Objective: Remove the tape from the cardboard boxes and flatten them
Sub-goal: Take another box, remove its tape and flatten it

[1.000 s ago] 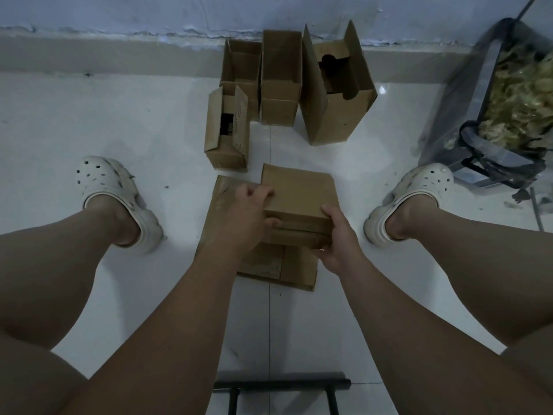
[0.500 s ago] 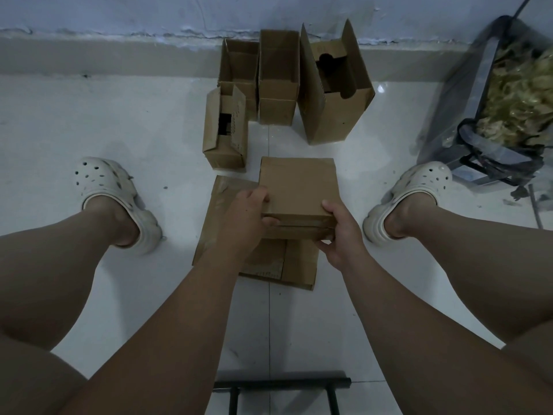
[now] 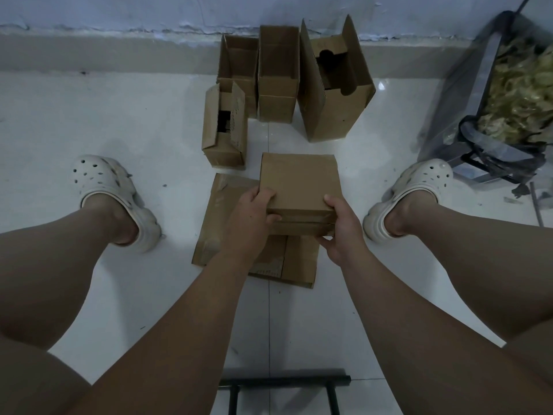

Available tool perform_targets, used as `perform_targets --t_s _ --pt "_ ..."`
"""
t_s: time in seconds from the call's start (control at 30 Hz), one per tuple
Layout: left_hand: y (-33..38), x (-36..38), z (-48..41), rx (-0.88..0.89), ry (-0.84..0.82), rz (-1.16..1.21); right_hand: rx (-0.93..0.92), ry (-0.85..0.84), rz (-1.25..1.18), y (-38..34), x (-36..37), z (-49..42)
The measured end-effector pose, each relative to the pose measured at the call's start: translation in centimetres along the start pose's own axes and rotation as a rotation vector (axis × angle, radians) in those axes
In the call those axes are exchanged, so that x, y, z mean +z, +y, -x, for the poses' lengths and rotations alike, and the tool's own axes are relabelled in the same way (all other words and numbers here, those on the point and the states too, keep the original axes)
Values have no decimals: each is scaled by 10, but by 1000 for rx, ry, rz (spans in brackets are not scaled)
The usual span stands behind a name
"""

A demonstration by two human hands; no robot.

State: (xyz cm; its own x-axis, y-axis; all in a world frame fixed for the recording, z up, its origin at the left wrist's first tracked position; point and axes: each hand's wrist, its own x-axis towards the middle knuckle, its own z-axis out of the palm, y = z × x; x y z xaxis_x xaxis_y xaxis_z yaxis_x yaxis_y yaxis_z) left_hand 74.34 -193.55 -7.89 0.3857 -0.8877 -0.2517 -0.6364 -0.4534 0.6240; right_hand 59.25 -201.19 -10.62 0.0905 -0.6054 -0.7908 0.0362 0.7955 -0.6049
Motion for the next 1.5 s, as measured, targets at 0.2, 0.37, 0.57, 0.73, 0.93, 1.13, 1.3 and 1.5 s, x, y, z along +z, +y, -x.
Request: perform_targets --t_s 0.2,0.37,0.57,0.73,0.93,1.13,1.3,1.5 --pt "-2 -1 1 -1 8 -17 7 -1 6 1 -1 -1" --pt "-1 -5 -1 6 -15 -39 -2 -14 16 2 -2 -4" --pt "-3 -6 -1 11 -40 -40 -23 -23 45 0 -3 -3" --pt "-6 -8 -1 -5 -71 -39 -20 -28 71 1 -4 -2" --pt "-1 -4 -1 -11 -54 15 10 -16 41 1 -6 -4" --pt "-4 0 -1 17 -27 -24 33 3 26 1 -6 -2" --pt "-9 1 -1 51 -11 -22 41 16 36 1 -6 -1" --pt "-21 -10 -13 19 -213 6 73 45 80 3 -6 1"
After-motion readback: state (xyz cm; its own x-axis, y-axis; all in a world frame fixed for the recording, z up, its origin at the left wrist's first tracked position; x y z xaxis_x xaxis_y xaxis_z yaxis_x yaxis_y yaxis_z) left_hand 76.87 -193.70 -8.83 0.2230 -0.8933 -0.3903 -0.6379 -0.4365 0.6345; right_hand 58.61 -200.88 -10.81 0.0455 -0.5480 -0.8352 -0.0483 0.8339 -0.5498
